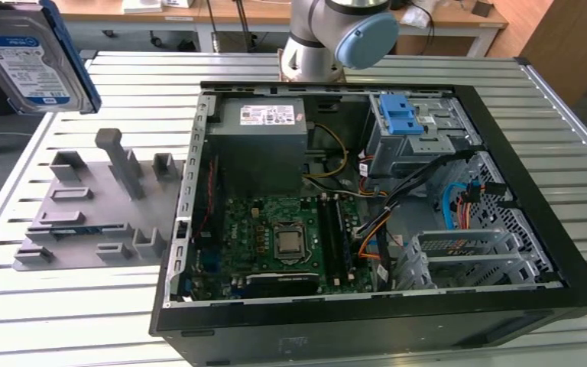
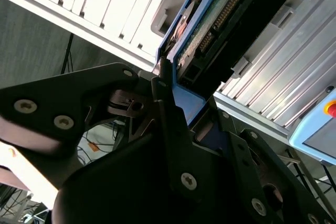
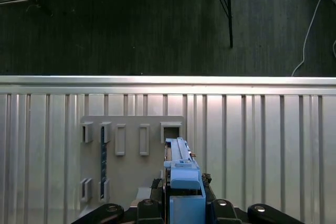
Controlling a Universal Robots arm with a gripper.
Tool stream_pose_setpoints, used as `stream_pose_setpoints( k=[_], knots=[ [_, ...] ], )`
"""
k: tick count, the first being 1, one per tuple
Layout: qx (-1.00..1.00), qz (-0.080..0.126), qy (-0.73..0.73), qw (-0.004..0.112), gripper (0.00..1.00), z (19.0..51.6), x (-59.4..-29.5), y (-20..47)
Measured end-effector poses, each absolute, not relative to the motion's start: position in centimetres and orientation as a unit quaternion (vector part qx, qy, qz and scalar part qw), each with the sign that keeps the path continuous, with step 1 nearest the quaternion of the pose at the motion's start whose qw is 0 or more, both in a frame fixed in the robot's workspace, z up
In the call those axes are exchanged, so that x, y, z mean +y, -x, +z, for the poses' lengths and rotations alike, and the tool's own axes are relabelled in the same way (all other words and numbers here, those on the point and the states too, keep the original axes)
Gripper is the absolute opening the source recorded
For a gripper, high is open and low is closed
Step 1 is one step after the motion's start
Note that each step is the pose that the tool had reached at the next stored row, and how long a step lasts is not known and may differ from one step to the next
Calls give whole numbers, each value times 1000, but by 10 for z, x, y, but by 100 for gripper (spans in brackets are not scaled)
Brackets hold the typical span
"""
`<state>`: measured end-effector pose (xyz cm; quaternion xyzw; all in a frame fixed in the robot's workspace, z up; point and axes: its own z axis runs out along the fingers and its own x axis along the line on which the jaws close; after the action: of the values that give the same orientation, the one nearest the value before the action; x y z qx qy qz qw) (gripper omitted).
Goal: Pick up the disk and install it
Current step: 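Pick up the disk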
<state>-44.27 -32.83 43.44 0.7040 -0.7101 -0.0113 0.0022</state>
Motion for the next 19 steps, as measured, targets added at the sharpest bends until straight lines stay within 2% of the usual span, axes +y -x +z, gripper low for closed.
stream_pose_setpoints(
  k=[19],
  knots=[
    [-710,-11,-704,2,36,455,-328,443]
  ],
)
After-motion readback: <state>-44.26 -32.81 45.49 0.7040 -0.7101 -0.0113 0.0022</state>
